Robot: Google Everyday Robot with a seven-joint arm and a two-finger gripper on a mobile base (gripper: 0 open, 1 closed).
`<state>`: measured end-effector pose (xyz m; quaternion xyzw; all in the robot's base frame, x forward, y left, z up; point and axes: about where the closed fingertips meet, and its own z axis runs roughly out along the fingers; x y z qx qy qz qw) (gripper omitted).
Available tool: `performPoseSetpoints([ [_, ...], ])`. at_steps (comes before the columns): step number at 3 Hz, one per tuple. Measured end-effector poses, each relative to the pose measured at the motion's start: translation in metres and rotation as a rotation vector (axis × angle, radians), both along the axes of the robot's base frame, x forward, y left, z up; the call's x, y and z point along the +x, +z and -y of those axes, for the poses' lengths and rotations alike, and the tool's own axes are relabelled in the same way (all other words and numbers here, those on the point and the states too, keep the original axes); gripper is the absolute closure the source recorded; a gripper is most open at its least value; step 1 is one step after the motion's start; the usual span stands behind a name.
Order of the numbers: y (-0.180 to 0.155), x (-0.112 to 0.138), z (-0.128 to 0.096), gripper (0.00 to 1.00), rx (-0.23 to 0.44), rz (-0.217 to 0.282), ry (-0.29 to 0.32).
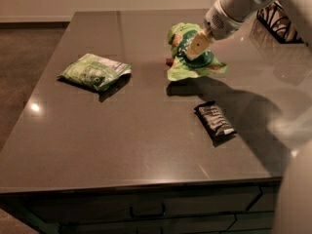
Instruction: Move green rice chip bag near rxbar chocolate
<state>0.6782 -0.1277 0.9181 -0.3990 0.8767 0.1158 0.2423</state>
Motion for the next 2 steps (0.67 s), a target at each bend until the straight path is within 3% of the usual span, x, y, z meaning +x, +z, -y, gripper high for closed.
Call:
performPoseSetpoints([
  [2,-0.001,-0.072,-0.001,1.0,0.027,-0.028,0.027],
])
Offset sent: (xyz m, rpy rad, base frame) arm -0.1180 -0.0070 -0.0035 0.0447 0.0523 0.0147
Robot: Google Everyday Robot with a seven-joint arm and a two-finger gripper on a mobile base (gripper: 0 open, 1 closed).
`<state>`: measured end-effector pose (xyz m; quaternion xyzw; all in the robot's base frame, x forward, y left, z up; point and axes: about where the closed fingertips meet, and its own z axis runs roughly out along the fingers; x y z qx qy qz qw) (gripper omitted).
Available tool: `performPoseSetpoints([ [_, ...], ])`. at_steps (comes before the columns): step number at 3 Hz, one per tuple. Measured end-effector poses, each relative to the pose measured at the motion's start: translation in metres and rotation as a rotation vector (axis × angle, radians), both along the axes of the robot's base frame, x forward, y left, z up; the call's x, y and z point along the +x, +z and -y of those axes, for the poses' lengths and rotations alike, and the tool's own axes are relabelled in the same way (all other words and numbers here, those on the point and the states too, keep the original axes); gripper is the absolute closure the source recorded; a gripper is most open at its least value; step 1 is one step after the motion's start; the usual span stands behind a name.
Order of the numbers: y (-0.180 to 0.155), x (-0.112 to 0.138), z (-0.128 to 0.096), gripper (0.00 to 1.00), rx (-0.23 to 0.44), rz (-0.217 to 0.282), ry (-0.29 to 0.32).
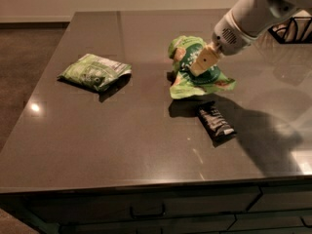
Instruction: Move green rice chip bag near rxbar chocolate
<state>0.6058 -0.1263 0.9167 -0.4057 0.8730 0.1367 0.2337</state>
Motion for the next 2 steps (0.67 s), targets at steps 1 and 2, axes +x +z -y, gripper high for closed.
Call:
performPoseSetpoints([
  [1,-0.003,-0.022,0.01,0.85,-0.004,-0.024,-0.034],
  [2,-0.007,-0.034,0.025,0.62,-0.019,-0.048,-0.096],
])
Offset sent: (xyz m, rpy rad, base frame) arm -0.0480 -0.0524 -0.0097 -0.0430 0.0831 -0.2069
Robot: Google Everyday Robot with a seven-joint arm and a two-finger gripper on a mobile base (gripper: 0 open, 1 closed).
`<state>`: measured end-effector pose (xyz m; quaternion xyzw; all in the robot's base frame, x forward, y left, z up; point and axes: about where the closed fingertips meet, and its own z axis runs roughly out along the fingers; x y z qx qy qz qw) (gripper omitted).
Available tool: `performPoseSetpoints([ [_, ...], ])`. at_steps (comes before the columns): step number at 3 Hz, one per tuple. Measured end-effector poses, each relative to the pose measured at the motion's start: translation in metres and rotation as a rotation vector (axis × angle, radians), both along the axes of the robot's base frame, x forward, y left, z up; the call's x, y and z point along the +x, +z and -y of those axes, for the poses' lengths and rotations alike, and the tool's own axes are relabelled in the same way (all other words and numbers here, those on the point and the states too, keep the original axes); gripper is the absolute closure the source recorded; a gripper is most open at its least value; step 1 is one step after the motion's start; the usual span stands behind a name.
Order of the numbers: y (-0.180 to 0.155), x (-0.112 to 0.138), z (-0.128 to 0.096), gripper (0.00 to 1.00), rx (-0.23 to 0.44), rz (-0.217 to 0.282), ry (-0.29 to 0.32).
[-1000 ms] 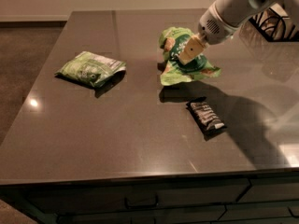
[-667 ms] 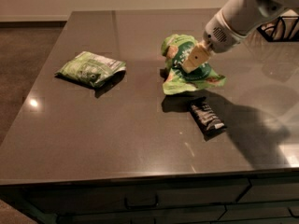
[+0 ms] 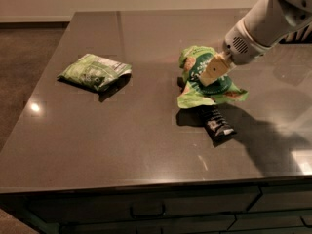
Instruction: Move green rice chip bag near rxbar chocolate
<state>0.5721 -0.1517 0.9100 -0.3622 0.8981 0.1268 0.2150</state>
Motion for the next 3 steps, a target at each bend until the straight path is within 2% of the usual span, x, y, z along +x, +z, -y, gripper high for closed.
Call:
performPoseSetpoints([
  [2,-0.0002,-0.0007,-0.0022,0.14,0.0,-0.001,0.001],
  [3,-0.0002,-0.001,-0.0032,0.0,0.0,-0.001,0.003],
])
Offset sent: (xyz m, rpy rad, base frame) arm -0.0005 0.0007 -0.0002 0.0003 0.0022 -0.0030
